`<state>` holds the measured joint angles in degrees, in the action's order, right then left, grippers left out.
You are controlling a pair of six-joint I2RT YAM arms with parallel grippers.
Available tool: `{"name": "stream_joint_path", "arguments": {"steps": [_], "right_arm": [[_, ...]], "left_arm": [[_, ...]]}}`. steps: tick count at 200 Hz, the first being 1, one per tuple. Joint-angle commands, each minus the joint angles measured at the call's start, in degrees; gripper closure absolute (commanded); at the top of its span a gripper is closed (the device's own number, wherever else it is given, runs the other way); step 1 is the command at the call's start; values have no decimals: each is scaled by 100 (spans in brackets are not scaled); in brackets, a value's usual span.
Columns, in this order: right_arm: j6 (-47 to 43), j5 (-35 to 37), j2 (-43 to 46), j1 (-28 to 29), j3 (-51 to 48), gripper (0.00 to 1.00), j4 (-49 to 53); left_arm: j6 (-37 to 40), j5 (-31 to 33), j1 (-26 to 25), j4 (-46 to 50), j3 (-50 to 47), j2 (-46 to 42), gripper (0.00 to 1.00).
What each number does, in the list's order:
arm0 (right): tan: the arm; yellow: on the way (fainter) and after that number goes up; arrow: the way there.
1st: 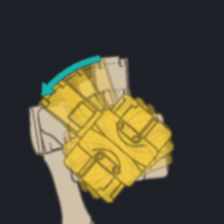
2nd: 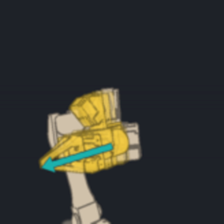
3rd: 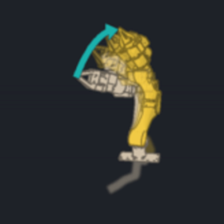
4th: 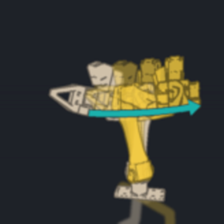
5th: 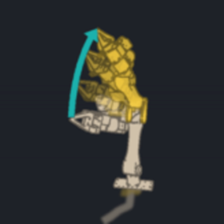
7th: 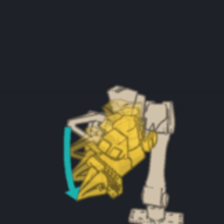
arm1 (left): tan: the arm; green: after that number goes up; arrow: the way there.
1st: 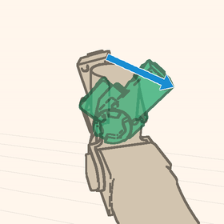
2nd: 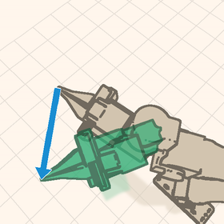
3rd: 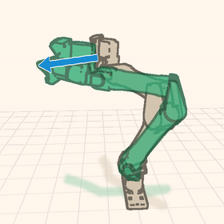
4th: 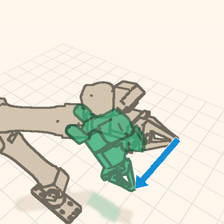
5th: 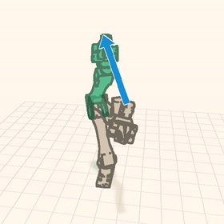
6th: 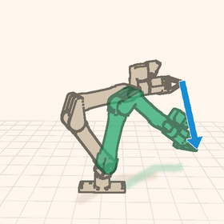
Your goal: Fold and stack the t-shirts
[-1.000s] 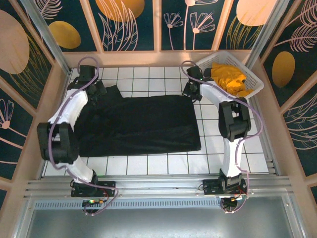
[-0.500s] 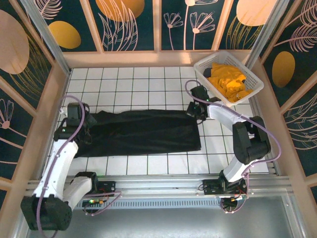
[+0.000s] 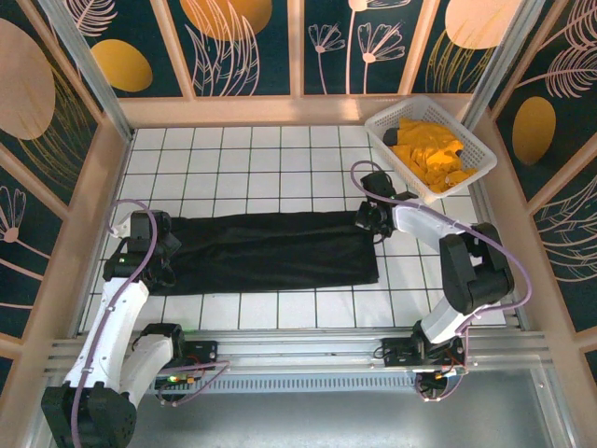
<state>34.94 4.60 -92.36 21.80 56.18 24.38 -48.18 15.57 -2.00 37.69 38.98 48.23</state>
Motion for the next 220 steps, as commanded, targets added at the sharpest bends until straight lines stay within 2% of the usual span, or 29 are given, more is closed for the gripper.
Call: {"name": "stream_joint_path", "arguments": {"steps": [1,27,49,81,116,143,162,220], "right_arm": [[99,286,345,26,140,100,208],[183,273,498,98,-37,100,250],[287,236,479,182,-265,100,219],[478,199,289,210,-570,100,146],[543,265,-4,211,-524,100,219],[555,424,-10,211,-375,100,334],[534,474,-38,211,-264,91,404],[535,445,-233,223,-83,78,432]], "left_arm": [[-222,217,7,302,-1,-96,100],[-517,350,7,560,18,-68,100],[-834,203,7,670,-100,-59,100],[-1750,74,2,1158,-238,-168,100],[-2486,-456,4,1013,-679,-485,100],[-2668,-612,6,1331,-561,-346,100],[-2710,-467,7,1705,-273,-329,100],[-3118,-457,2,2375,205,-646,100]]}}
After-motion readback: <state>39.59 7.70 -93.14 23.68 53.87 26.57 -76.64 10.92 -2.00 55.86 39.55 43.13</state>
